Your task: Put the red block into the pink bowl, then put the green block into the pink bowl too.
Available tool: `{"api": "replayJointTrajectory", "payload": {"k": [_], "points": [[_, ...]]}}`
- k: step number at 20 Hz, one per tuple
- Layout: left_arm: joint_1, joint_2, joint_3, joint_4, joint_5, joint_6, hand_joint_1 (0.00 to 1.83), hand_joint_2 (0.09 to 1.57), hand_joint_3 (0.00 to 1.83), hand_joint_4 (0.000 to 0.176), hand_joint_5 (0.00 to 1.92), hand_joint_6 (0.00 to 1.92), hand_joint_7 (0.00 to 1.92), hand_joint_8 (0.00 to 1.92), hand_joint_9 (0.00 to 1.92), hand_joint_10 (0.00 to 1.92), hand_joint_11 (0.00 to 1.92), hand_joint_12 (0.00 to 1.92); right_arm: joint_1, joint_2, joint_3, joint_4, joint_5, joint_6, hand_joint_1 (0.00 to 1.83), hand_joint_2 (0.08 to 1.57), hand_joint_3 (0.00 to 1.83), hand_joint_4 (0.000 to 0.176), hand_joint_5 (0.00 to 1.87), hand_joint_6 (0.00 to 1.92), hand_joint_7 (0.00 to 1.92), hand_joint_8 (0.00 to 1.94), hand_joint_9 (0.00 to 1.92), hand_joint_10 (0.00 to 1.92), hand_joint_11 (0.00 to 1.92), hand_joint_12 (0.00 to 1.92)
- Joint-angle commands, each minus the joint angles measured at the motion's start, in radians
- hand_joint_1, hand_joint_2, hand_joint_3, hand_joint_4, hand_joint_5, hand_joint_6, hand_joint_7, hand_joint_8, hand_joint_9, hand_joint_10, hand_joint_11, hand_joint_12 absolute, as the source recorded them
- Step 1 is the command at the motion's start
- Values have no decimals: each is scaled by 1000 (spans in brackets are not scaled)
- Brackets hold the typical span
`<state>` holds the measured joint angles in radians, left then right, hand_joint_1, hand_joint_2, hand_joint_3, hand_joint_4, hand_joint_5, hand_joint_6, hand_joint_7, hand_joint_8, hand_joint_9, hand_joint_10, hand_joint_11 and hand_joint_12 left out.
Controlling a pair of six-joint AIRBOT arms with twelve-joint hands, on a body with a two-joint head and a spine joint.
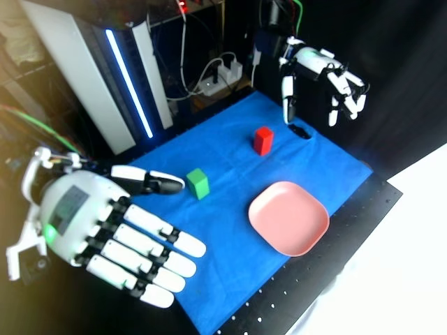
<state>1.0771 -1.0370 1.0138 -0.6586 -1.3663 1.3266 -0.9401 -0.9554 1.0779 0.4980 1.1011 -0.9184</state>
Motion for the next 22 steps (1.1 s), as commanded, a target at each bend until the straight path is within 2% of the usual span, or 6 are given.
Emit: {"api": "replayJointTrajectory", "payload": {"k": [1,6,9,11,15,22], "points": [[-8,3,1,37,-121,-2,176,810,13,133,0,0,0,0,0,0,0,0,7,2,3,-18,120,4,255,831,18,103,0,0,0,0,0,0,0,0],[-7,0,2,35,-118,-3,172,818,9,114,0,0,0,0,0,0,0,0,7,0,3,-18,120,4,246,829,9,109,0,0,0,0,0,0,0,0],[-7,-1,3,35,-118,-6,175,805,1,125,0,0,0,0,0,0,0,0,7,-2,4,-18,120,4,256,835,8,106,0,0,0,0,0,0,0,0],[-7,-2,5,45,-110,-21,216,753,0,170,0,0,0,0,0,0,0,0,7,-2,4,-18,120,4,260,831,5,92,0,0,0,0,0,0,0,0],[6,-19,37,130,-87,-166,289,741,0,176,0,0,0,0,0,0,0,0,7,-5,4,-18,120,4,274,829,3,110,0,0,0,0,0,0,0,0],[8,-46,40,231,-10,-188,664,650,0,83,57,5,74,6,81,11,109,54,7,-14,8,-18,119,4,260,820,0,120,0,0,0,0,0,0,0,0]]}}
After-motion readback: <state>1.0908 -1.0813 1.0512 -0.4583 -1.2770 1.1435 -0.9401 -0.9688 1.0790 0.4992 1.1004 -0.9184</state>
